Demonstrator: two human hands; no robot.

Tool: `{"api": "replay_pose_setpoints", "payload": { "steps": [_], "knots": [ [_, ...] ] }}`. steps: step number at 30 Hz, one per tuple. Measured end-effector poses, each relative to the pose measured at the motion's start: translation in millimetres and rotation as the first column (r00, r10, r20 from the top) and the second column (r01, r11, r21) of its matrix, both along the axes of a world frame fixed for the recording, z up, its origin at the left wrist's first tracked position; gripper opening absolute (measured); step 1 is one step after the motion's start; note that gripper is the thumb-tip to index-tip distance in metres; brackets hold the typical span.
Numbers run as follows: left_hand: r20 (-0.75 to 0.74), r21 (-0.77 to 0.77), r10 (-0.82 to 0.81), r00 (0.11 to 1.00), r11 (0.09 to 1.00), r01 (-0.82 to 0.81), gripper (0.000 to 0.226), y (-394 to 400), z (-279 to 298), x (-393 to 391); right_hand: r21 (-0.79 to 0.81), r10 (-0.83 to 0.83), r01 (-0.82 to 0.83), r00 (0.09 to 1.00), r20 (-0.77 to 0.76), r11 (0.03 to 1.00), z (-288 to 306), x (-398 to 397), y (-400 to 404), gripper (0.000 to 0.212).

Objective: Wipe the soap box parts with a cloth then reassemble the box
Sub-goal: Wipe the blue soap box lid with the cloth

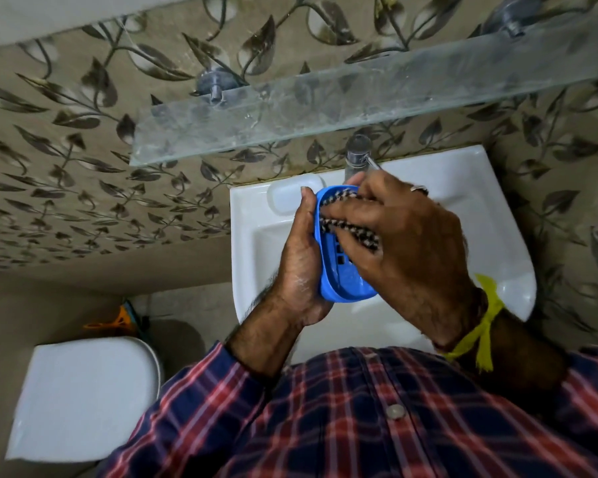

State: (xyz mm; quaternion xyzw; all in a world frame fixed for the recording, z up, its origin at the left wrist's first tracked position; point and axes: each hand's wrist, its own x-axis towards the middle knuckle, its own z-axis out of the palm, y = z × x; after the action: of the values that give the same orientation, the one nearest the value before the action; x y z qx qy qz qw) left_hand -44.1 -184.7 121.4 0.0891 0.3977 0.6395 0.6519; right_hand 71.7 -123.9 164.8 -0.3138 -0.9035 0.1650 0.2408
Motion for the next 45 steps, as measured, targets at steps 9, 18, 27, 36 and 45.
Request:
{"api": "replay_pose_setpoints", "payload": {
  "steps": [9,18,27,36,45],
  "knots": [
    [-0.051,0.025,-0.024,0.998,0.999,0.025,0.07,8,1,-6,-0.018,0.072,-0.071,0.997,0.017,0.997,-4,7,-4,0.026],
    [-0.129,0.008,-0.042,0.991,0.999,0.043,0.073,11,3,-10,-0.053,0.155,-0.152,0.987,0.053,0.987,-8,16,-5,0.024],
    [-0.15,0.024,-0.02,0.988,0.999,0.024,0.073,8,7,-14,0.079,0.316,-0.33,0.937,0.151,0.941,-6,23,-4,0.024],
    [-0.16,-0.004,0.019,0.987,1.0,-0.02,0.076,9,18,-15,0.164,0.262,-0.293,0.947,0.187,0.942,-5,26,-1,0.025],
    [-0.177,0.036,0.047,0.983,0.998,-0.041,0.077,8,19,-16,0.129,0.152,-0.17,0.978,0.142,0.977,-4,19,-4,0.021]
  ]
}}
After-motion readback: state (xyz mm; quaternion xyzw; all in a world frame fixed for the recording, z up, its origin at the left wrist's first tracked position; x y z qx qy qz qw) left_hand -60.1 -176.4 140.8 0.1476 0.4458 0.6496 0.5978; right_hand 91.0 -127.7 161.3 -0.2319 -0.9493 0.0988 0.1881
